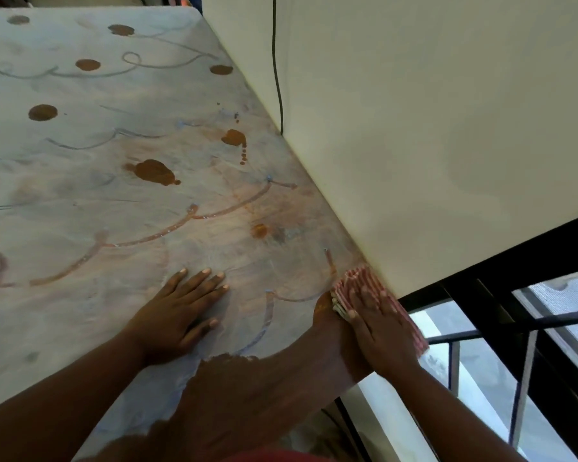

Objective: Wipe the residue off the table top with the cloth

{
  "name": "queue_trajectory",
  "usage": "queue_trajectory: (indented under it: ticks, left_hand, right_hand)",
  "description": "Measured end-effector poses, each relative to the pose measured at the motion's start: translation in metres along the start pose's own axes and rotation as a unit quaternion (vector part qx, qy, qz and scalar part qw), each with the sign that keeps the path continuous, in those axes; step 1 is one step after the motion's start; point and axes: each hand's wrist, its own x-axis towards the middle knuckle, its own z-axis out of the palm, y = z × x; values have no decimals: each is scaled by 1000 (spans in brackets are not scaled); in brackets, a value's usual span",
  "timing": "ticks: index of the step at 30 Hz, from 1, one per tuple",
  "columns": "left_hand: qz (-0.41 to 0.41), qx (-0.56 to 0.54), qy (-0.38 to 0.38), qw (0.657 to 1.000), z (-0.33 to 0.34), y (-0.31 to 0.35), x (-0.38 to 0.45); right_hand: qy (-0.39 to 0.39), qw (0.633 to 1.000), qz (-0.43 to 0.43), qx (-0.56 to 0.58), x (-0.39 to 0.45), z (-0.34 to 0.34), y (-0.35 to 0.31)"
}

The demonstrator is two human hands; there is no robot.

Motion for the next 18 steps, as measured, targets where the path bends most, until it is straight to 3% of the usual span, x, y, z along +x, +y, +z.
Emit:
queue_trajectory:
  ticks: [6, 12, 18]
  left_hand:
    - [-5, 0, -1, 1000, -1, 3, 1]
    - [-11, 5, -9, 1000, 0, 2, -1]
    - [-16, -1, -2, 1000, 1, 2, 0]
  right_hand:
    - [-30, 998, -21, 50, 74, -14, -28]
    - [-19, 996, -77, 39, 41, -10, -9]
    - [-26, 998, -58, -15, 50, -23, -8]
